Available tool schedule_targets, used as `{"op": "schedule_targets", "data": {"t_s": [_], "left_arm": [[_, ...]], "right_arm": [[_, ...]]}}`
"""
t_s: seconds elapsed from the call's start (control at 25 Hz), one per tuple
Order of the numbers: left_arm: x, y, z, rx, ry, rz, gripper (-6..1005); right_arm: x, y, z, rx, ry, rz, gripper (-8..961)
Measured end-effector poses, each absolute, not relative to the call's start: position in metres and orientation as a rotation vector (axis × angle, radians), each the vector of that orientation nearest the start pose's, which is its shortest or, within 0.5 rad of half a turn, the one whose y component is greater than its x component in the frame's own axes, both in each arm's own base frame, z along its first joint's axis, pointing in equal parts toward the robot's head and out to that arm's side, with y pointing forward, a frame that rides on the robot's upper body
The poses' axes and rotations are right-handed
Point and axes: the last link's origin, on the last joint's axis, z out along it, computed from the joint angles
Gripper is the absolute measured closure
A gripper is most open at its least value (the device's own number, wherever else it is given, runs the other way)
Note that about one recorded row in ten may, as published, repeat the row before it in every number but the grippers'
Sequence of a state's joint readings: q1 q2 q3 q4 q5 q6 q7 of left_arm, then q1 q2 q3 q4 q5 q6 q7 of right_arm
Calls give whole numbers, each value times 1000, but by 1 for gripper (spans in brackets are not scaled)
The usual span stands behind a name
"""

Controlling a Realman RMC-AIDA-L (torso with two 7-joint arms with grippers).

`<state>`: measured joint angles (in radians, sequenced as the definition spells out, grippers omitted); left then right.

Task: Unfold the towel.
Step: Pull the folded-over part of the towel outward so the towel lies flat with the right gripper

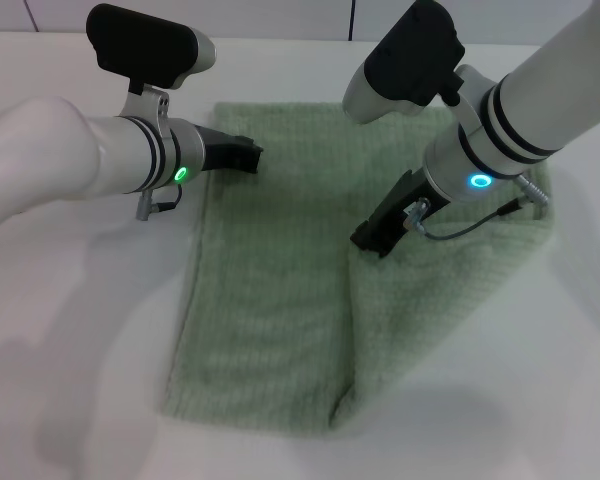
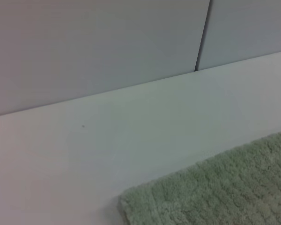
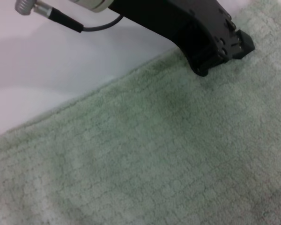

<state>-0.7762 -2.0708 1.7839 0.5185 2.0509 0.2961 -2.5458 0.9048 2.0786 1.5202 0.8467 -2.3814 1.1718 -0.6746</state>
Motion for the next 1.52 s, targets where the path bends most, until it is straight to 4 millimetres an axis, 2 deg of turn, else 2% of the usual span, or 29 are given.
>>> {"op": "schedule_targets", "data": {"t_s": [0.36,1.04,1.52], "left_arm": [[-231,429,-93,-2167,-968,-60,1000],[-231,428,-93,-2166,-970,-59,1001],[-232,428,-92,-2163,-976,-60,1000]], "right_arm": [[139,390,-91,-2772,654,-468,935],[136,390,-90,-2776,642,-464,935],[126,387,-79,-2780,604,-455,935]]}}
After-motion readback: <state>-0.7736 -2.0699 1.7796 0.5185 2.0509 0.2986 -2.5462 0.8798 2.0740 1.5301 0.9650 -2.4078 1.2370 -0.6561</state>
